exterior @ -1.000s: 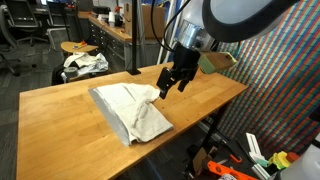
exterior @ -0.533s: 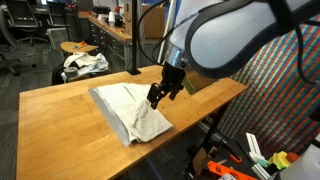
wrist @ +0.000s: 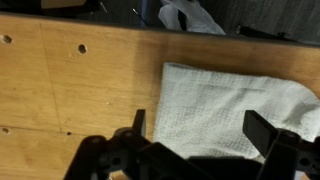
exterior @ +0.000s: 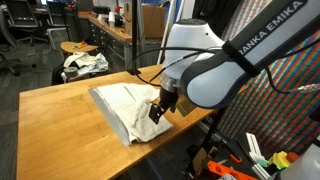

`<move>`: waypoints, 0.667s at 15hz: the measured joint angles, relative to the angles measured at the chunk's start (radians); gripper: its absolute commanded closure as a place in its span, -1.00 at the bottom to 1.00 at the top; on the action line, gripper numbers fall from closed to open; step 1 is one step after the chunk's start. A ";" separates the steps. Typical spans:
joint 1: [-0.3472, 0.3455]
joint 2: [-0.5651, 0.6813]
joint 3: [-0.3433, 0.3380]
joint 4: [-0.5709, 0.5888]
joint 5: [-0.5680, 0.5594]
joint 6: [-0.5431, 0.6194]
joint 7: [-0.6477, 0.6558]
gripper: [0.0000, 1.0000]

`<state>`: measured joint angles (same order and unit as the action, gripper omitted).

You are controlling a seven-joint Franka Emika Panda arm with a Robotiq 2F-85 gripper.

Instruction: Fold the cloth once

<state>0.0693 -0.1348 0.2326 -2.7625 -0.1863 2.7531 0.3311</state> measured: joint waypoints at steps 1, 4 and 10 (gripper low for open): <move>-0.009 0.017 -0.001 0.000 -0.032 0.003 0.024 -1.00; -0.033 0.060 -0.005 0.000 -0.107 0.013 0.080 -1.00; -0.074 0.128 -0.027 0.002 -0.257 0.057 0.181 -1.00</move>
<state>-0.0043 -0.0072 0.2054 -2.7609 -0.4433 2.8099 0.5117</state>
